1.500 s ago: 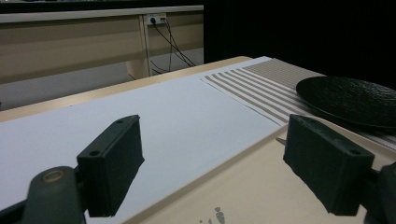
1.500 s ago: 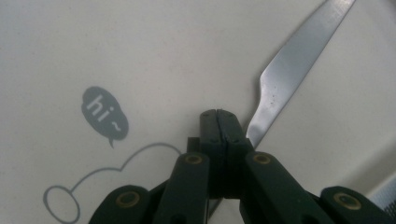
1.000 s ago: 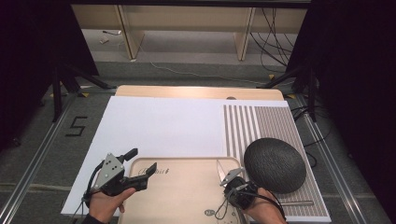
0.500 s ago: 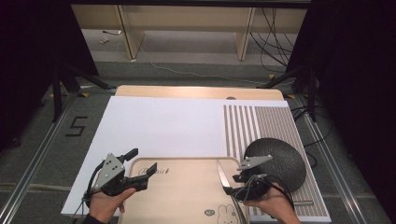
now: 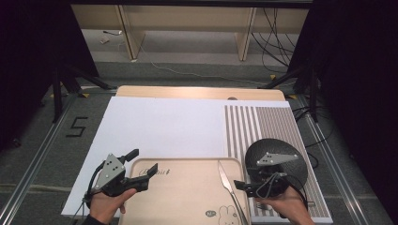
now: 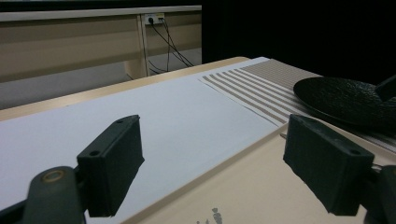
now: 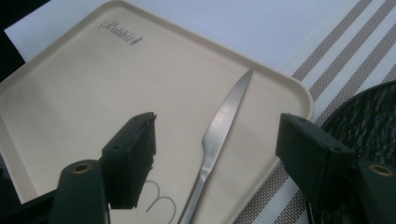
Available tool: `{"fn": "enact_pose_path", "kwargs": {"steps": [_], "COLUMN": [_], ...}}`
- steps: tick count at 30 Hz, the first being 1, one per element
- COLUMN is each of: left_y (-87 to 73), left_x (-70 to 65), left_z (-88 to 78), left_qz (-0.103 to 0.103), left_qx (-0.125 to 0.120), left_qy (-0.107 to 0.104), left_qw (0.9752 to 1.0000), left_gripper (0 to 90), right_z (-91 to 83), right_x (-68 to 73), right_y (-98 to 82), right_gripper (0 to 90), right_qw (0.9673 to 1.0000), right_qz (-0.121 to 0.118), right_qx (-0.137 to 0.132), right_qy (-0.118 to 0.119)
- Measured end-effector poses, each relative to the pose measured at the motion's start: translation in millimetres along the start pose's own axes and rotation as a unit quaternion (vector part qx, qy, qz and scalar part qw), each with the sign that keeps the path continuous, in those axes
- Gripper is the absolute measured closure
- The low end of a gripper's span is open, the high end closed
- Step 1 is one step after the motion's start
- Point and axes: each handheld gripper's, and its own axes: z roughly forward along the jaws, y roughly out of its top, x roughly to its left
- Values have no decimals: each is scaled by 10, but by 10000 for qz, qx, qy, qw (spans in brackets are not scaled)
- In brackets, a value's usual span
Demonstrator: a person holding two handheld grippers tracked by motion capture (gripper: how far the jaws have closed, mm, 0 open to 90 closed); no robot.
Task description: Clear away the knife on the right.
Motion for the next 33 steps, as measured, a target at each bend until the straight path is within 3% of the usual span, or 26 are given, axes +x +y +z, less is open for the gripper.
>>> {"fn": "enact_pose_path", "kwargs": {"steps": [16,33], "left_y": [3,2], "left_x": [-5,0], "left_z": [1,23], "left_qz": [-5,-37], "left_qx": [-6,10], "left_qy": [-25,-12], "left_qw": [10000,10000], "left_gripper": [189,188], "right_z": [-220,-428], "right_x": [-125,-284], "right_y": [-109,-292], "right_gripper": [232,213], "right_qw": [9990,9971], "right_qz": [261,509], "right_qx": [-365,-526], "right_qy": [8,-223]}}
